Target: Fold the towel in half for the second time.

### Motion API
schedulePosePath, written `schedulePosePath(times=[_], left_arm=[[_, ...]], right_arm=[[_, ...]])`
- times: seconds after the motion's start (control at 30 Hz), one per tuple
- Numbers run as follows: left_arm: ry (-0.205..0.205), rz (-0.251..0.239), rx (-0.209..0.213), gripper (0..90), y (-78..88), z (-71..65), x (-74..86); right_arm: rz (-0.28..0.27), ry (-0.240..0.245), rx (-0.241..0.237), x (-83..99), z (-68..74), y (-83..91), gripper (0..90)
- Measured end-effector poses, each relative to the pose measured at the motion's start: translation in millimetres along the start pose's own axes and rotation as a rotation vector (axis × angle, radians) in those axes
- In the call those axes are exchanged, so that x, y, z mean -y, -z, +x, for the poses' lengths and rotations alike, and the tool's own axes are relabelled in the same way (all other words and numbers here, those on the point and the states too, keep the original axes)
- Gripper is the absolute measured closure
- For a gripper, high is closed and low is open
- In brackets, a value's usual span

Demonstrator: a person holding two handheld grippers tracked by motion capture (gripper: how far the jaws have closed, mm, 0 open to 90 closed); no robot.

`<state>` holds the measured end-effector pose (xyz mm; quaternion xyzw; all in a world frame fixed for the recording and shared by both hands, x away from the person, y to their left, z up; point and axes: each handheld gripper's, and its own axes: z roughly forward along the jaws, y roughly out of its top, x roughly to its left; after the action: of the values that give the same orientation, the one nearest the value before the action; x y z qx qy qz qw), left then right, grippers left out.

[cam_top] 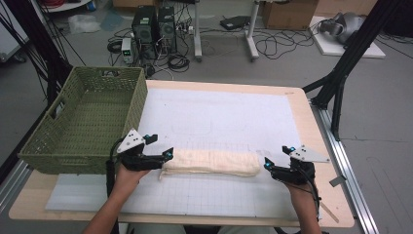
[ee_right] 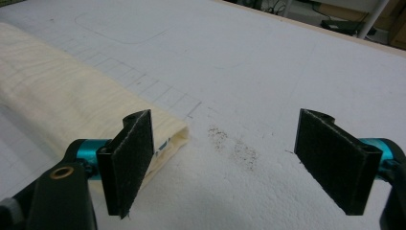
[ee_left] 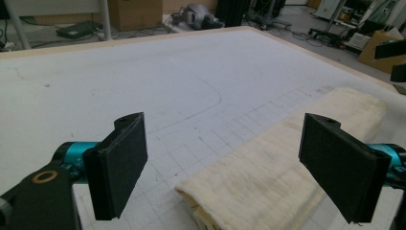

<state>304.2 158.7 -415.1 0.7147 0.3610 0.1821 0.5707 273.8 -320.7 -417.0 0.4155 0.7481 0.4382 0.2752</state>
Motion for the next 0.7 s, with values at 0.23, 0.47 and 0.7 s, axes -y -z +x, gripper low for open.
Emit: schedulePosePath(times=[0.23,0.47,0.7], left_arm=[[-0.005,-0.004,-0.003,17.5,0.6,0.9,-0.3],[-0.009,0.007,0.0,18.0,0.2,0.1,0.4],[-0.009,0.018,-0.005,18.2,-1.9,0.3,1.0]], right_arm=[[-0.018,-0.016,0.001,-1.8,-2.8,0.4,11.7],[-0.014,-0.019,-0.006,-2.5,-3.6,0.4,11.5],[-0.001,-0.007,-0.01,-1.6,-2.0,-0.1,11.5]])
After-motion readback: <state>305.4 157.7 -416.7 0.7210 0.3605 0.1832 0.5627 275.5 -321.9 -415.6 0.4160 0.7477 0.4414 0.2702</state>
